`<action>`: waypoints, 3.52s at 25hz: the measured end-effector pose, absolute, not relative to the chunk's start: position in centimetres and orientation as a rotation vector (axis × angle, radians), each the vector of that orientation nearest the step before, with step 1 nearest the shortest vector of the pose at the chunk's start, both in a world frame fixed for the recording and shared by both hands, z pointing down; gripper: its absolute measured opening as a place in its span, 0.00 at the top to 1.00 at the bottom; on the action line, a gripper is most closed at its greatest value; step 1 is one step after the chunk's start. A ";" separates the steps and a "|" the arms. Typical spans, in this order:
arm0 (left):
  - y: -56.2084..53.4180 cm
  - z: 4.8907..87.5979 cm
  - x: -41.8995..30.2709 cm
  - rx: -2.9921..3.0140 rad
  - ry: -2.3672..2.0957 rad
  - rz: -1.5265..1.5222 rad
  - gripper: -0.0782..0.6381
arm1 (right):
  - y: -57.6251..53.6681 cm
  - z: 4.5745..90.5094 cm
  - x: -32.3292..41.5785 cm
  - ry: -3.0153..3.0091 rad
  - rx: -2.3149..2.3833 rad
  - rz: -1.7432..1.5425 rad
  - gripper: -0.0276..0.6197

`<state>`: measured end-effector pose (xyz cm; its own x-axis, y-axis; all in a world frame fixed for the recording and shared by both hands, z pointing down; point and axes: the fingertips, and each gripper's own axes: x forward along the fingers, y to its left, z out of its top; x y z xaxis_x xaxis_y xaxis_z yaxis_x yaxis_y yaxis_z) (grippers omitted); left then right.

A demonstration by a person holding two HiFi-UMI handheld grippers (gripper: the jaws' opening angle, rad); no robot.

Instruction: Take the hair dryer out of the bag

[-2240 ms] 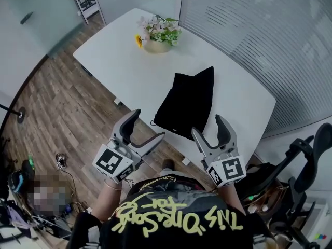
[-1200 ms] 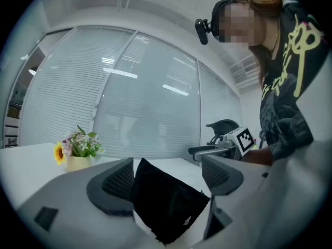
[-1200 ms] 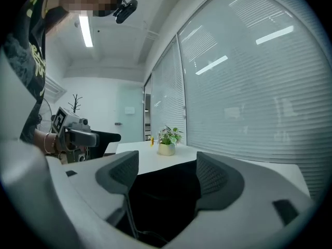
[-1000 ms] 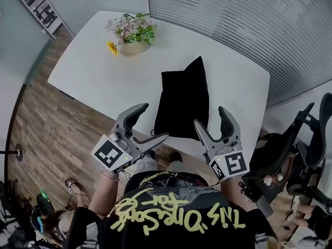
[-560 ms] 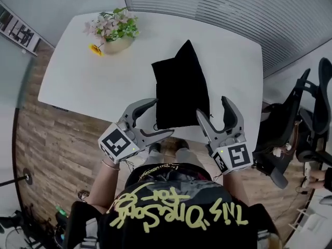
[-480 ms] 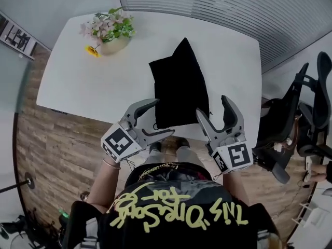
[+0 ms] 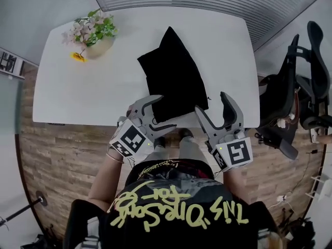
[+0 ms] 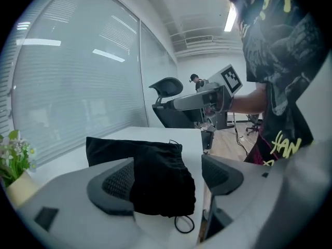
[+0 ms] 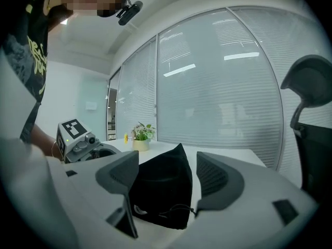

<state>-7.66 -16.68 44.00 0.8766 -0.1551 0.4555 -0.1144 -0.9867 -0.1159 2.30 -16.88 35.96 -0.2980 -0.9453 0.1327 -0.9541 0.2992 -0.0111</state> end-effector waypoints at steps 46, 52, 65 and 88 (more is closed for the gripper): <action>-23.5 42.9 -2.9 -3.081 0.352 -0.619 0.82 | -12.4 37.2 6.4 -2.279 1.979 0.223 0.45; -25.0 42.7 -2.0 -3.127 0.382 -0.610 0.82 | -12.4 37.2 7.0 -2.273 1.977 0.227 0.45; -26.3 44.3 -3.4 -3.099 0.432 -0.697 0.81 | -14.4 38.9 1.1 -2.418 1.655 0.207 0.45; -24.9 43.6 -4.1 -3.106 0.403 -0.634 0.79 | -20.3 47.0 -4.0 -2.337 1.447 0.502 0.62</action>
